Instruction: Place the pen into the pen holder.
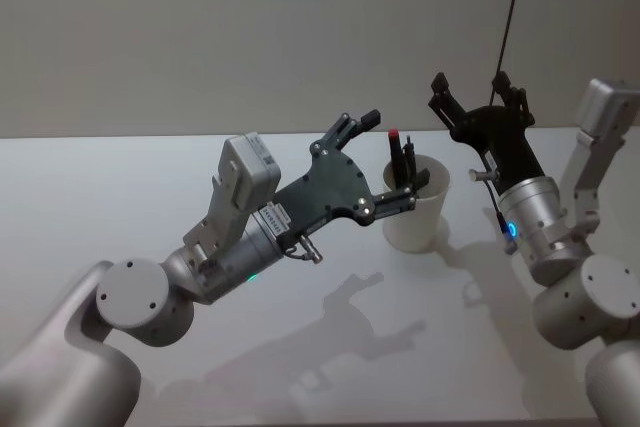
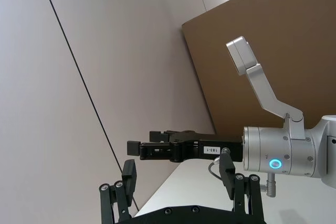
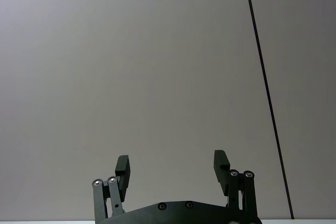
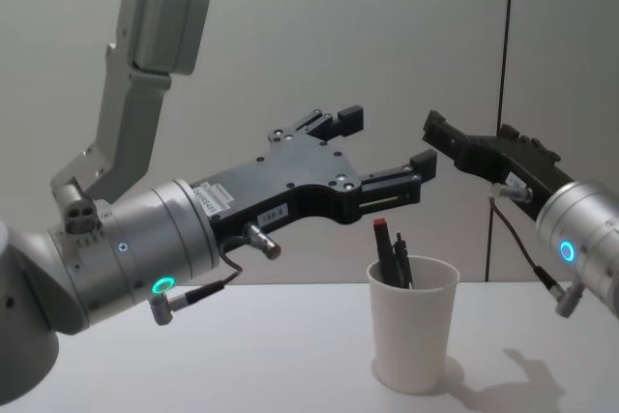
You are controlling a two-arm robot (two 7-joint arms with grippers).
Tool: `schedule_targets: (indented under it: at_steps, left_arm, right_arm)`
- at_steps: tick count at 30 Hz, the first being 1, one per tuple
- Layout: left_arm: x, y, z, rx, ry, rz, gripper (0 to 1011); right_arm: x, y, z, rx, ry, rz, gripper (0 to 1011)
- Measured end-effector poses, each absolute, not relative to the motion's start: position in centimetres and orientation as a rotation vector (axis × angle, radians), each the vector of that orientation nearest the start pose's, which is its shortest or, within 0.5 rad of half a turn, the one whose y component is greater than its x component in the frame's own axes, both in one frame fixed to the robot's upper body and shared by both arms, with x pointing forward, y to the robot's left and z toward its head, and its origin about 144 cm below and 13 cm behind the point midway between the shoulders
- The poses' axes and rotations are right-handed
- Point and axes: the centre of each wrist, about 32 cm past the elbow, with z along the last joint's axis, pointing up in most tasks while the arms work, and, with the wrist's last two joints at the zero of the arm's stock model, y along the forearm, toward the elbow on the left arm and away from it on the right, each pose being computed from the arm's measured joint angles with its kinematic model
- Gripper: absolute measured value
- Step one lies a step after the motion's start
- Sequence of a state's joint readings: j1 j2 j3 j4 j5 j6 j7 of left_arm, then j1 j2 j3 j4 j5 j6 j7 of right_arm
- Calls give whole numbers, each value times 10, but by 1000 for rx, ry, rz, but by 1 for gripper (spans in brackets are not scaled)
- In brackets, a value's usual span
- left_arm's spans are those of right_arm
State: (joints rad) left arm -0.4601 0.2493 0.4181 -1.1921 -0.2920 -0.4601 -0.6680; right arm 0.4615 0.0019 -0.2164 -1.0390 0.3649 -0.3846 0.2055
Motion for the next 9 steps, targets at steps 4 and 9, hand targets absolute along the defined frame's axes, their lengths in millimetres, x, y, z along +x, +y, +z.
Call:
schedule_targets:
  at_steps: [4,9]
  left_arm:
    - [570,211,1180,-161,-420,590,1004]
    - [570,211,1180,-161,-420,590,1004]
  right_arm:
    - [580,-169,1155,425,-36,-1225,1001]
    - [580,-169,1155,425,-37,-1225,1001]
